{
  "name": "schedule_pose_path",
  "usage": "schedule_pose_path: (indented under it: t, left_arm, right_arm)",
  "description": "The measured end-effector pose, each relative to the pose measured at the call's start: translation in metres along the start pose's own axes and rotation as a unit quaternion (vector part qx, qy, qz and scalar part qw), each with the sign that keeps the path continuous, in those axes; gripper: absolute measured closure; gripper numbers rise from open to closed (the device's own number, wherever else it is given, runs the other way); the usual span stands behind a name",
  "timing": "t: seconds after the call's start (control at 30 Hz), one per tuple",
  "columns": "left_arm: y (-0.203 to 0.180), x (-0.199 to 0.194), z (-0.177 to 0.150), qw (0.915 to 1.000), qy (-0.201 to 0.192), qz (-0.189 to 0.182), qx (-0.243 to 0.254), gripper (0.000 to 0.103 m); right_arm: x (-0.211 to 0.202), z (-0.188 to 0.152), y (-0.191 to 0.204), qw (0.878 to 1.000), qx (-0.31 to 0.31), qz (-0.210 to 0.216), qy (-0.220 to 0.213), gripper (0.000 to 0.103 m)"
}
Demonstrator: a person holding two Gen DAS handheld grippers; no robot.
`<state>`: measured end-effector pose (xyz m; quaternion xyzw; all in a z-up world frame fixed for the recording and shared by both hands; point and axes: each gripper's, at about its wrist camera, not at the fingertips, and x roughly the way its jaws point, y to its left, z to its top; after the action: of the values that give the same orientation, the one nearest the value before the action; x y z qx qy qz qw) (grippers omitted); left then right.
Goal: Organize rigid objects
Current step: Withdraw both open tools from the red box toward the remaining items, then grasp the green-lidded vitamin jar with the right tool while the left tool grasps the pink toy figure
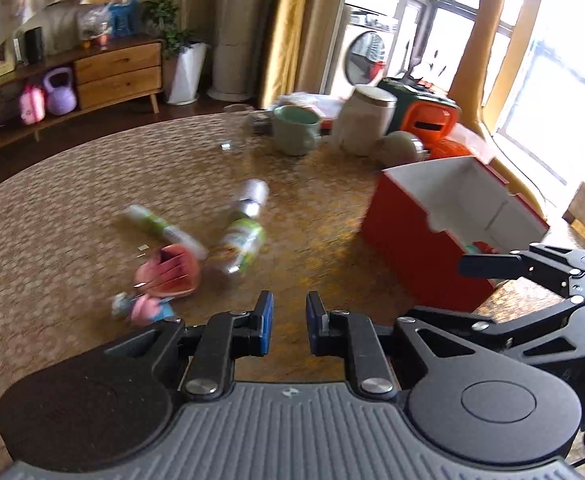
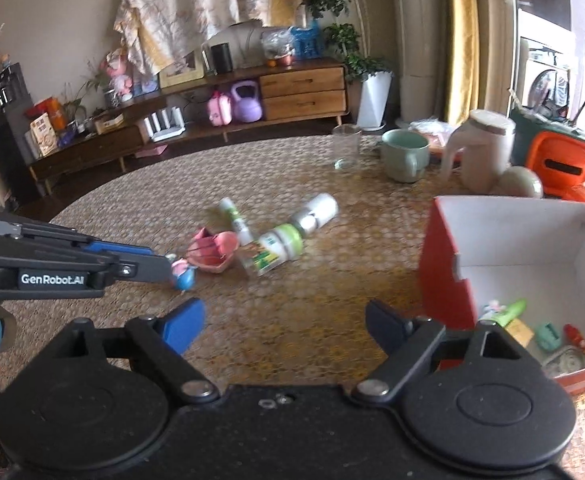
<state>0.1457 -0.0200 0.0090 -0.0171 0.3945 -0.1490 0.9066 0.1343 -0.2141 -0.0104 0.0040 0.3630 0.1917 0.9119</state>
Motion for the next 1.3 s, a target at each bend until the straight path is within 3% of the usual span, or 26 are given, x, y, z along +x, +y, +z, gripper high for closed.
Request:
schedule_pose_path:
  t: [0.33, 0.43, 0.5, 0.57, 0.67, 0.77, 1.07, 1.17, 1.3]
  left_arm:
    - [0.054, -0.003, -0.035, 0.9994, 0.003, 0.029, -0.022, 0.085]
    - [0.067, 0.001, -0.042, 0.9992, 0.003, 0.023, -0.032, 0.073]
    - [0.075, 0.006, -0.045, 0.9991, 0.001, 0.025, -0.035, 0.056]
    - [0.082, 0.011, -0.047, 0.9989, -0.002, 0.029, -0.037, 0.047]
    - [0.091, 0.02, -0.05, 0.9989, -0.002, 0.029, -0.037, 0.043]
    - [0.098, 0.028, -0.053, 0.999, -0.009, 0.026, -0.035, 0.027]
    - [0.119, 0.054, -0.048, 0.9979, -0.017, 0.009, -0.061, 0.012]
    - [0.121, 0.062, -0.046, 0.9981, -0.019, 0.004, -0.058, 0.0]
    - [0.123, 0.072, -0.045, 0.9984, -0.019, 0.001, -0.054, 0.0]
  right_arm:
    - [0.033, 0.0, 0.031, 1.0, -0.007, 0.0, 0.026, 0.016]
    - [0.046, 0.004, 0.035, 0.999, -0.01, -0.005, 0.032, 0.016]
    - [0.057, 0.008, 0.036, 0.999, -0.012, -0.009, 0.037, 0.016]
    - [0.069, 0.013, 0.037, 0.999, -0.009, -0.015, 0.044, 0.016]
    - [0.087, 0.02, 0.036, 0.998, -0.004, -0.02, 0.052, 0.016]
    - [0.1, 0.027, 0.038, 0.998, -0.01, -0.03, 0.058, 0.016]
    - [0.14, 0.049, 0.035, 0.995, 0.013, -0.06, 0.072, 0.016]
    - [0.155, 0.053, 0.03, 0.994, 0.032, -0.073, 0.075, 0.015]
    - [0.175, 0.056, 0.025, 0.99, 0.059, -0.091, 0.087, 0.015]
